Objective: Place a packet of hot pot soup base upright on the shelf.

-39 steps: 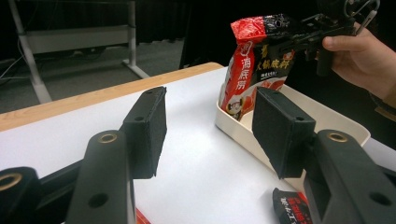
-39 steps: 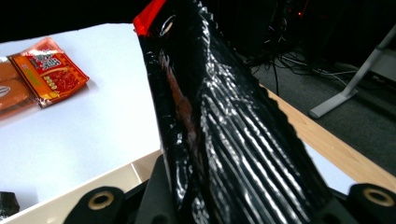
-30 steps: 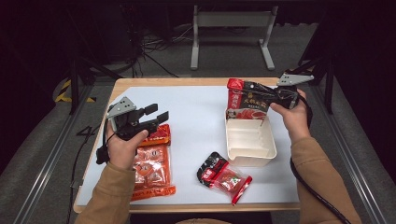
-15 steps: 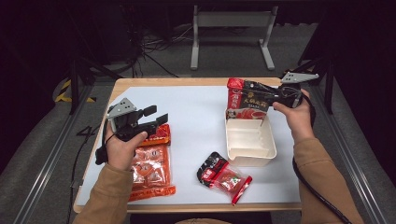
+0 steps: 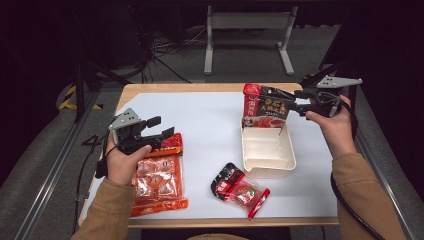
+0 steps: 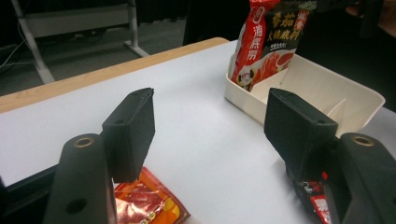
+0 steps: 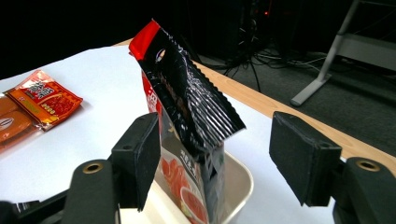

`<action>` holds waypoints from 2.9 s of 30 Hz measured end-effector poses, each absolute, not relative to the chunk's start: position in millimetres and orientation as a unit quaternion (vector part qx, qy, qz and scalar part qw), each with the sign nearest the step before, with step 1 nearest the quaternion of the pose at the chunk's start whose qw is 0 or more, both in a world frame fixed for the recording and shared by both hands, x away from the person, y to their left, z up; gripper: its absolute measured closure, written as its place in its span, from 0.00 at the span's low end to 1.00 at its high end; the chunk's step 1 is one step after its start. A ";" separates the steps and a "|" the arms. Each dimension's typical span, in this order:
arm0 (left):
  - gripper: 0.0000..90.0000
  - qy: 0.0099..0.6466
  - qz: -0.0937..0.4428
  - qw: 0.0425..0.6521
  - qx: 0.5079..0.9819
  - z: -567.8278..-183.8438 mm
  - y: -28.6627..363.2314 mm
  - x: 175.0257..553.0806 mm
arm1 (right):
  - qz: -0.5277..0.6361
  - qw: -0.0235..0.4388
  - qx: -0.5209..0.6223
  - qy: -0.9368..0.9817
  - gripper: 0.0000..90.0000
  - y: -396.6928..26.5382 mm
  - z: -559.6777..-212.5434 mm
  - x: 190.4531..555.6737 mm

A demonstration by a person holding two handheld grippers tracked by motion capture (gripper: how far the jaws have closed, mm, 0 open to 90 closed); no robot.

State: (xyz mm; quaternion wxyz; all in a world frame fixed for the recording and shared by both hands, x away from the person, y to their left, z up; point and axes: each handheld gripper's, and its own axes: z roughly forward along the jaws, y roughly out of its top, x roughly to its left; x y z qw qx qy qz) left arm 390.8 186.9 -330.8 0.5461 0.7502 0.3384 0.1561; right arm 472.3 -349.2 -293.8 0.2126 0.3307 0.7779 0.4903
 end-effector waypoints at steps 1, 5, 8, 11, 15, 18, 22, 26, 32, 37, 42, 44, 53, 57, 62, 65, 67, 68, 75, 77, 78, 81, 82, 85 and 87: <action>0.38 0.339 0.155 0.546 0.750 -331.9 188.2 390.5 | 0.490 0.216 0.330 0.778 0.38 -350.3 -292.3 469.5; 0.37 0.337 0.157 0.541 0.754 -333.4 192.5 389.3 | 0.482 0.226 0.331 0.779 0.36 -352.6 -287.9 459.6; 0.37 0.335 0.162 0.535 0.758 -333.3 195.1 388.4 | 0.488 0.222 0.331 0.776 0.36 -353.2 -286.7 452.6; 0.36 0.335 0.164 0.531 0.761 -333.8 197.9 387.8 | 0.492 0.223 0.327 0.775 0.36 -353.2 -285.9 442.4; 0.36 0.335 0.163 0.529 0.763 -334.1 201.9 387.8 | 0.494 0.229 0.329 0.772 0.36 -353.3 -284.9 429.6; 0.35 0.338 0.163 0.526 0.763 -334.6 205.4 387.3 | 0.498 0.228 0.326 0.771 0.35 -352.4 -284.7 421.8; 0.35 0.343 0.168 0.518 0.765 -336.1 213.5 387.5 | 0.498 0.226 0.323 0.772 0.35 -350.6 -287.0 410.9; 0.34 0.348 0.182 0.508 0.767 -338.7 220.4 388.3 | 0.500 0.217 0.321 0.774 0.34 -349.4 -292.6 403.3; 0.34 0.366 0.186 0.490 0.769 -342.8 231.6 391.6 | 0.494 0.222 0.325 0.776 0.34 -347.9 -307.1 390.8; 0.32 0.381 0.192 0.480 0.767 -347.5 241.4 394.8 | 0.495 0.209 0.334 0.775 0.34 -350.6 -313.1 389.3; 0.29 0.399 0.193 0.475 0.760 -357.9 249.3 401.5 | 0.494 0.210 0.333 0.775 0.33 -352.7 -315.1 389.1; 0.29 0.406 0.191 0.472 0.759 -363.2 252.7 404.8 | 0.493 0.207 0.334 0.776 0.33 -352.9 -318.1 389.8; 0.31 0.454 0.211 0.441 0.745 -394.3 276.5 423.2 | 0.483 0.208 0.331 0.784 0.32 -347.8 -325.6 392.0; 0.31 0.466 0.202 0.428 0.748 -405.5 282.1 429.3 | 0.483 0.206 0.333 0.783 0.32 -346.3 -328.6 393.2; 0.32 0.471 0.203 0.420 0.749 -414.0 286.9 433.8 | 0.473 0.203 0.333 0.790 0.33 -342.4 -333.4 395.5; 0.32 0.476 0.200 0.417 0.749 -419.8 290.0 435.8 | 0.471 0.202 0.331 0.793 0.33 -340.2 -335.1 396.3; 0.33 0.480 0.194 0.414 0.749 -423.6 290.8 436.9 | 0.469 0.201 0.329 0.794 0.33 -339.4 -335.9 396.6; 0.33 0.480 0.194 0.414 0.749 -423.6 290.8 436.9 | 0.469 0.201 0.329 0.794 0.33 -339.4 -335.9 396.6; 0.33 0.487 0.173 0.402 0.756 -434.0 292.3 441.1 | 0.470 0.197 0.331 0.794 0.33 -337.1 -337.8 397.2; 0.33 0.490 0.165 0.403 0.755 -436.1 292.6 441.8 | 0.470 0.197 0.330 0.795 0.33 -336.5 -338.4 397.6; 0.33 0.490 0.162 0.405 0.755 -437.1 292.7 442.1 | 0.469 0.196 0.330 0.796 0.33 -336.3 -338.8 397.8; 0.33 0.493 0.149 0.405 0.756 -440.2 292.8 443.3 | 0.469 0.194 0.332 0.795 0.33 -336.1 -339.8 398.2; 0.33 0.495 0.147 0.406 0.754 -441.6 292.7 443.7 | 0.468 0.194 0.332 0.795 0.33 -336.2 -340.1 398.4; 0.33 0.498 0.140 0.405 0.754 -444.2 293.2 444.7 | 0.469 0.193 0.334 0.795 0.33 -336.2 -340.8 398.9; 0.34 0.497 0.136 0.407 0.754 -445.9 292.6 445.2 | 0.468 0.192 0.335 0.795 0.33 -336.1 -341.2 399.3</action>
